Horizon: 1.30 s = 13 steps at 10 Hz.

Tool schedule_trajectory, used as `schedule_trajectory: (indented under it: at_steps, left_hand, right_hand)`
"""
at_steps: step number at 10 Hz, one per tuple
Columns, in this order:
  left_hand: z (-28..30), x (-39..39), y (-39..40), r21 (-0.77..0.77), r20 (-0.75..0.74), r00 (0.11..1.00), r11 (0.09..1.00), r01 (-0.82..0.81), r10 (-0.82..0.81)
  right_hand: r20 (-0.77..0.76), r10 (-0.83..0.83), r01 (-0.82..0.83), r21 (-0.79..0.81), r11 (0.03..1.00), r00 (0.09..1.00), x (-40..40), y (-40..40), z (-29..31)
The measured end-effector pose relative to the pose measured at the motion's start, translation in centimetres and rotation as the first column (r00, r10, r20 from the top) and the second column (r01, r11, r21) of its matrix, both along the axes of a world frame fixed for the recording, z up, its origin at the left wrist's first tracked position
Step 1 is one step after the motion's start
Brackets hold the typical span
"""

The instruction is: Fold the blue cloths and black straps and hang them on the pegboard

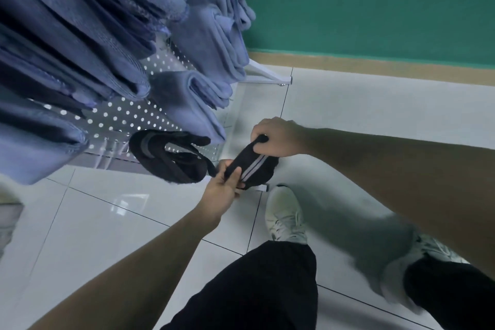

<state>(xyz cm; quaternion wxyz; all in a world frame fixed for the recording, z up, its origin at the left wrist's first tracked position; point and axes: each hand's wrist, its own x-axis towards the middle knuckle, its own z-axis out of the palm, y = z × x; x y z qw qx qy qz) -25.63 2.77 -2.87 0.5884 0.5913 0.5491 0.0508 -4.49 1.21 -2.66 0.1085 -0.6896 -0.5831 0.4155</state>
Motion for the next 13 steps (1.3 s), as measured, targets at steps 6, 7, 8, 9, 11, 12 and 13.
schedule_trajectory:
  at_steps: [6,7,8,9,11,12,13]
  left_hand:
    - [-3.6,-2.4,4.1,-0.213,0.036,0.795,0.782,-0.586,0.605]
    - [-4.4,-2.3,3.8,-0.104,-0.042,0.883,0.877,-0.47,0.468]
    - [-3.8,-1.9,3.1,0.157,-0.195,0.888,0.907,-0.391,0.417]
    - [-2.2,-1.5,2.0,0.367,-0.349,0.916,0.928,-0.059,0.196]
    - [-1.2,-0.4,0.3,0.374,-0.32,0.933,0.882,0.286,-0.167]
    - [0.0,2.1,-0.3,0.341,-0.253,0.924,0.867,0.364,-0.289]
    - [1.6,5.5,-1.4,0.306,-0.24,0.891,0.842,0.445,-0.384]
  right_hand:
    - [-0.223,0.057,-0.08,-0.093,0.992,0.973,-6.7,4.4,-2.8]
    - [-0.179,0.064,-0.079,-0.077,0.994,0.982,-7.3,4.5,-3.4]
    - [-0.16,0.025,-0.036,-0.069,0.997,0.987,-7.4,4.1,-3.7]
    - [-0.189,-0.028,0.008,-0.104,0.995,0.982,-6.7,3.1,-3.3]
    - [-0.176,-0.099,0.069,-0.167,0.984,0.979,-1.9,-1.2,-1.2]
    - [-0.09,-0.15,0.133,-0.167,0.977,0.985,1.4,-3.9,0.5]
    - [-0.185,-0.311,0.283,-0.16,0.946,0.932,4.6,-7.5,2.5]
